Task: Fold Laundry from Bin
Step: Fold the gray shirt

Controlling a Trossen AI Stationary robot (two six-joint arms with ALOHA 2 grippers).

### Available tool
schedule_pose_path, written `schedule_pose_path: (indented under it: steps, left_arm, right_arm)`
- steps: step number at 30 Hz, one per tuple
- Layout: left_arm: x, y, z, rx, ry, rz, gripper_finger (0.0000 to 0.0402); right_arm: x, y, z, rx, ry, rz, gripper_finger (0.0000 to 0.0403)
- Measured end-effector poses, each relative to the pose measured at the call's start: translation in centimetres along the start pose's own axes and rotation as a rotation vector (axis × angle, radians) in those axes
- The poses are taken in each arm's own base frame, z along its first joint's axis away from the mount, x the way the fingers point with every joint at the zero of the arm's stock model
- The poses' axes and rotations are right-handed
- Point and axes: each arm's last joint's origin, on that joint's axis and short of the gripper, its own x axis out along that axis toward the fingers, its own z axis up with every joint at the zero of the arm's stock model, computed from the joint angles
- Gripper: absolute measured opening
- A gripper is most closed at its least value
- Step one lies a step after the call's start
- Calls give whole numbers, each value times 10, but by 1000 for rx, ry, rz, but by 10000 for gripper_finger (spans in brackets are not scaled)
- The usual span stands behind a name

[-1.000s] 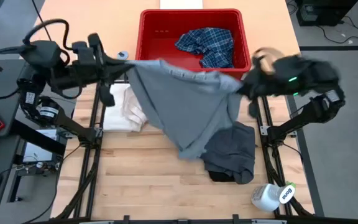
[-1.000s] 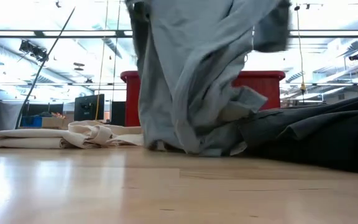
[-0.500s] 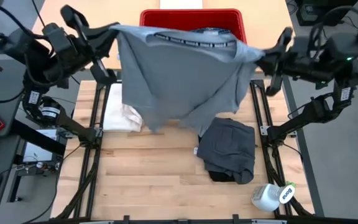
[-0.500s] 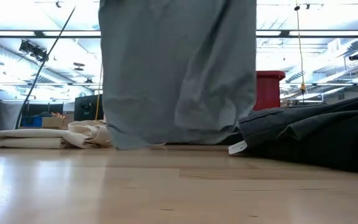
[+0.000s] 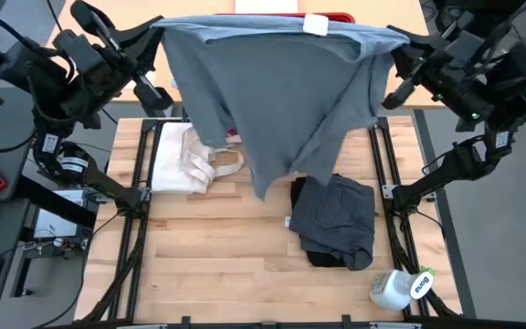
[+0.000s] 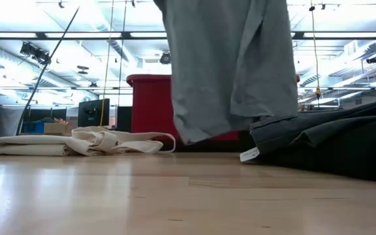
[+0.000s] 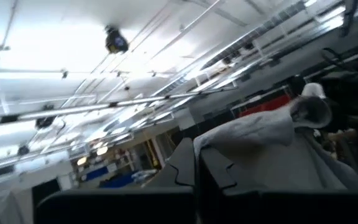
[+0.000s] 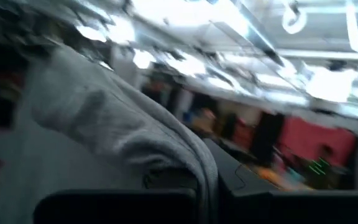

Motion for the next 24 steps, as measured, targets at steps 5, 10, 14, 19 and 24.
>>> schedule_pose_path:
  steps: [5, 10, 14, 19, 24]
  left_arm:
    - [1, 3, -9, -20, 128, 92, 0]
    - [0, 11, -24, -79, 238, 120, 0]
    - [6, 21, -41, -191, 279, 100, 0]
    - [9, 37, -58, -200, 354, 148, 0]
    - [8, 46, -53, -78, 317, 177, 0]
  right_arm:
    - [10, 14, -19, -103, 186, -61, 16]
    - [29, 38, -42, -107, 289, 55, 15]
    - [53, 44, -63, -91, 366, 125, 12]
    - [75, 26, -82, 0, 427, 74, 11]
    - [80, 10, -80, -31, 380, -4, 11]
